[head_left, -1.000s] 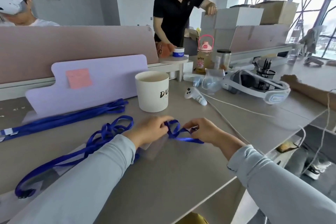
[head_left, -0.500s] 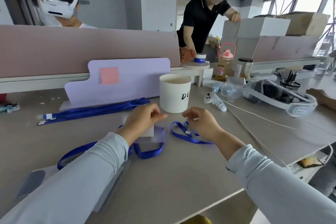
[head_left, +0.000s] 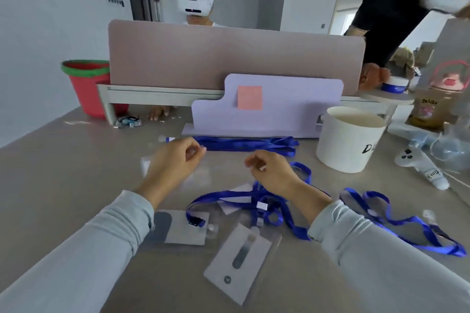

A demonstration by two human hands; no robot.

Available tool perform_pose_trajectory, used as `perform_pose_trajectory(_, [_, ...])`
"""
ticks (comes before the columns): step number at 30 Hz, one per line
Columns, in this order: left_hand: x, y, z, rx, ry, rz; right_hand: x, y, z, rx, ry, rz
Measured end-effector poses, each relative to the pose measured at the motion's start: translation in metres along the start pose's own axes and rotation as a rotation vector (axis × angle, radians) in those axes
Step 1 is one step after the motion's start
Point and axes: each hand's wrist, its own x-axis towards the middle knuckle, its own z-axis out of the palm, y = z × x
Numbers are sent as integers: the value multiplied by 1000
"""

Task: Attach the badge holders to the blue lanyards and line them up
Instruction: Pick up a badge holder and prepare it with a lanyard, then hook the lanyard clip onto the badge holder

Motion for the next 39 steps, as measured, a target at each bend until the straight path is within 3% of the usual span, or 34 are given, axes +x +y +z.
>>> perform_pose_trajectory(7, [10,-85,-35,86,173,-190,80,-41,63,-33,-133,-102])
perform_pose_trajectory(15, [37,-146,-31,288,293,-55,163,-71,121,-144,-125,-158])
perform_pose_trajectory(26, [38,-157,-29,344,256,-18,209,-71,174,-360,-48,-103])
perform_pose_trajectory(39, [37,-157,-29,363,256,-20,208,-71,142,-202,7,-200])
